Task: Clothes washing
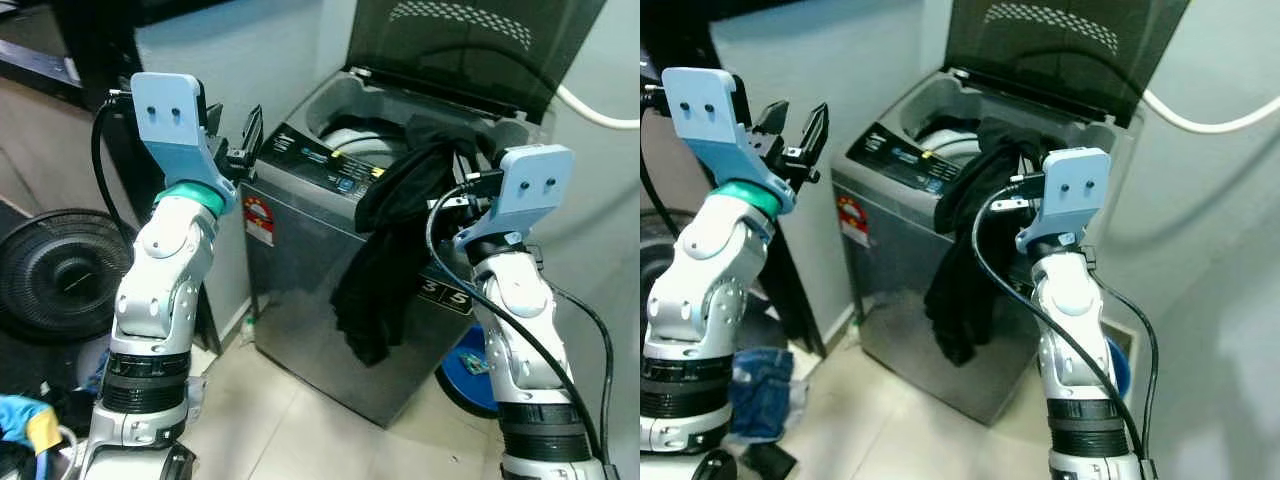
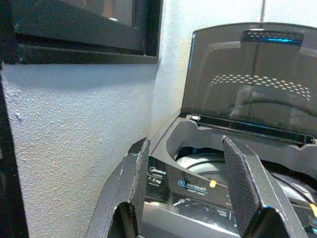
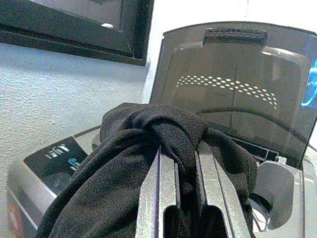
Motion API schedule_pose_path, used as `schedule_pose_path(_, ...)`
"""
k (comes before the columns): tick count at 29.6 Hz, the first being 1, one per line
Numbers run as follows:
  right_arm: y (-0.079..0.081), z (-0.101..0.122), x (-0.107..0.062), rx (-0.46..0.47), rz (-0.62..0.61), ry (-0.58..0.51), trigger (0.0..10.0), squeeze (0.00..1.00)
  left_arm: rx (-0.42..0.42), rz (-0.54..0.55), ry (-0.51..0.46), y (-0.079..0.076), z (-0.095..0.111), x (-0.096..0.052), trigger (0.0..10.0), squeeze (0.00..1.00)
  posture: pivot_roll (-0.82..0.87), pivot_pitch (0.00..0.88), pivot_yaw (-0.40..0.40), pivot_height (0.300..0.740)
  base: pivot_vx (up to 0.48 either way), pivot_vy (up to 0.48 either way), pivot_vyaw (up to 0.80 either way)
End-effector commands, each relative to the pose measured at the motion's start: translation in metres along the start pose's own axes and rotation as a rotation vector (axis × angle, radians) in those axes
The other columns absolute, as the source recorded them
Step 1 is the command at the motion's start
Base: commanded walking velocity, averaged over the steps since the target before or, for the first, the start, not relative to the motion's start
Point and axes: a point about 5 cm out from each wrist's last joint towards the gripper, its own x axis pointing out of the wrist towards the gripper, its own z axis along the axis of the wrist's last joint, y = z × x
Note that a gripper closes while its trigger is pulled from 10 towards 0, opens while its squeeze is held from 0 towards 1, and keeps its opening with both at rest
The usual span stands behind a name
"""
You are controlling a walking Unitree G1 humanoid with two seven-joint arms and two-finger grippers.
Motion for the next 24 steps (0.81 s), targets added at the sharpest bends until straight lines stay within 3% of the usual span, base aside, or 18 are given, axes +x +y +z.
schedule_pose_path(1,0.0023,0.0045,0.0025,0.011,0.007,-0.022,10.0,0.0,0.01,-0.007,0.002,-0.0016,-0.0003,0.0001,10.0,0.0,0.02,0.002,0.024,0.74,0.0,0.0,-0.8)
schedule_pose_path(12,0.0016,0.0011,0.0022,0.018,0.002,-0.012,10.0,0.0,0.016,-0.017,0.012,-0.004,-0.0024,-0.0002,10.0,0.0,0.03,0.0,0.027,0.74,0.0,0.0,-0.8)
schedule_pose_path(17,-0.0003,-0.001,0.0019,0.026,-0.017,-0.001,10.0,0.0,0.017,-0.02,0.016,-0.0051,-0.0032,-0.0002,10.0,0.0,0.03,0.002,0.031,0.74,0.0,0.0,-0.13)
schedule_pose_path(24,-0.0015,-0.0042,0.0011,0.045,-0.027,0.022,10.0,0.0,0.015,-0.022,0.022,-0.0053,-0.0041,-0.0005,10.0,0.0,0.03,0.009,0.033,0.74,0.0,0.0,-0.8)
